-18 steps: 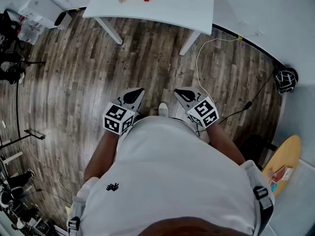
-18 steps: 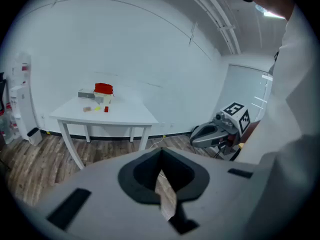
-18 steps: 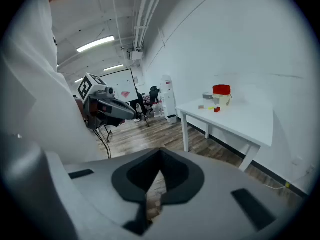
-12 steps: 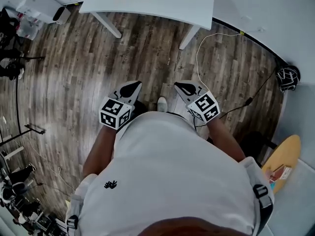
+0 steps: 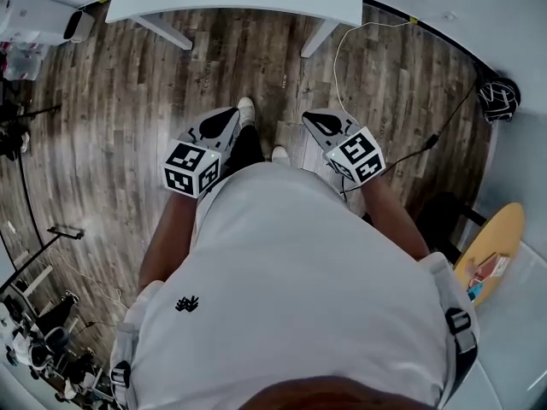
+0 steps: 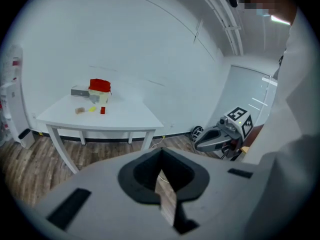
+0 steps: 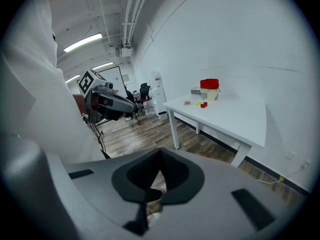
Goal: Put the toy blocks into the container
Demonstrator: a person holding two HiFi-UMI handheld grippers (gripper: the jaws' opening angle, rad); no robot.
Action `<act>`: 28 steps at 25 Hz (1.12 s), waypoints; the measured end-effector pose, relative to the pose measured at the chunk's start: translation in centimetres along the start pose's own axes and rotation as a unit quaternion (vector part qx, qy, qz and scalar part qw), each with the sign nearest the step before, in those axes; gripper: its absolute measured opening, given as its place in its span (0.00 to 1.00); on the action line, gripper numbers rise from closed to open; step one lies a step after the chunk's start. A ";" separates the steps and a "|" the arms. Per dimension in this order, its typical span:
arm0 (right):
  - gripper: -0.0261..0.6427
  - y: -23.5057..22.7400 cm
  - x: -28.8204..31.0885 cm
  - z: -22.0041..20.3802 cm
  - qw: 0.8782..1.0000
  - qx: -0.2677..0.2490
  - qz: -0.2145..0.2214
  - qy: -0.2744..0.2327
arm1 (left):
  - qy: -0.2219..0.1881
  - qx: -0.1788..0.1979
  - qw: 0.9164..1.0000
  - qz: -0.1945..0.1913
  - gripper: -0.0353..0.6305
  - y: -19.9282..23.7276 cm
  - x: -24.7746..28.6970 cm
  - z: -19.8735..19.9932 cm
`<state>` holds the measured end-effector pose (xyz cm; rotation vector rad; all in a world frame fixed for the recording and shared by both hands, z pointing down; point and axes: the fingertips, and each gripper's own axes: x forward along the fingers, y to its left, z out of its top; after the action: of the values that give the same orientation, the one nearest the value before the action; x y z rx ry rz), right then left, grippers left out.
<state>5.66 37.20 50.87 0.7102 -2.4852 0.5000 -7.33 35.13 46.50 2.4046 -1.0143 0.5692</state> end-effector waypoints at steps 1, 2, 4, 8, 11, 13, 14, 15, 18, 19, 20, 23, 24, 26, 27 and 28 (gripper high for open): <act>0.05 -0.6 0.5 0.5 1.000 0.003 -0.007 0.004 | -0.001 0.002 1.000 -0.006 0.06 0.9 0.7 0.6; 0.05 -1.1 1.0 1.1 1.000 0.007 -0.014 0.008 | -0.001 0.004 1.000 -0.012 0.06 1.8 1.4 1.3; 0.05 -2.4 1.9 2.6 0.999 0.013 -0.028 0.011 | -0.001 0.010 1.000 -0.028 0.06 3.6 2.9 2.9; 0.05 -5.4 3.8 6.6 0.998 0.027 -0.061 0.001 | 0.012 0.030 0.998 -0.055 0.06 7.5 5.7 5.8; 0.05 -7.3 4.9 8.6 0.996 0.034 -0.085 -0.006 | 0.018 0.042 0.997 -0.065 0.06 10.1 7.5 7.3; 0.05 -8.6 5.6 9.5 0.995 0.025 -0.100 -0.002 | 0.022 0.044 0.996 -0.071 0.06 11.6 8.7 8.0; 0.05 -9.3 5.9 9.9 0.994 0.018 -0.108 0.001 | 0.024 0.044 0.996 -0.073 0.06 12.2 9.2 8.3; 0.06 -9.8 6.1 10.4 0.993 0.015 -0.115 0.003 | 0.026 0.044 0.996 -0.074 0.06 12.7 9.6 8.4; 0.05 -11.1 6.2 11.4 0.992 0.017 -0.123 0.000 | 0.033 0.041 0.996 -0.072 0.07 13.6 10.9 8.6; 0.06 -11.7 6.3 11.6 0.992 0.018 -0.124 -0.001 | 0.035 0.038 0.996 -0.070 0.07 14.0 11.5 8.7; 0.06 -12.3 6.4 11.9 0.992 0.019 -0.123 -0.004 | 0.037 0.036 0.996 -0.067 0.07 14.4 12.2 8.9; 0.06 -14.3 7.1 12.6 0.994 0.025 -0.111 -0.010 | 0.043 0.029 0.997 -0.049 0.11 15.7 14.2 9.7; 0.06 -15.1 7.3 12.9 0.994 0.025 -0.104 -0.009 | 0.045 0.028 0.998 -0.041 0.14 16.1 14.8 10.1; 0.05 -17.1 7.7 13.5 0.996 0.025 -0.090 -0.004 | 0.048 0.027 0.998 -0.023 0.14 16.9 16.1 11.0; 0.05 -18.2 7.9 13.9 0.996 0.025 -0.082 0.000 | 0.049 0.026 0.998 -0.013 0.14 17.3 16.8 11.5; 0.05 -19.4 8.0 14.2 0.997 0.025 -0.073 0.006 | 0.050 0.025 0.998 -0.002 0.14 17.8 17.4 12.0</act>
<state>5.61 12.07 47.85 0.8984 -2.3949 0.5110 -7.08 7.78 50.66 2.3943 -0.9643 0.7143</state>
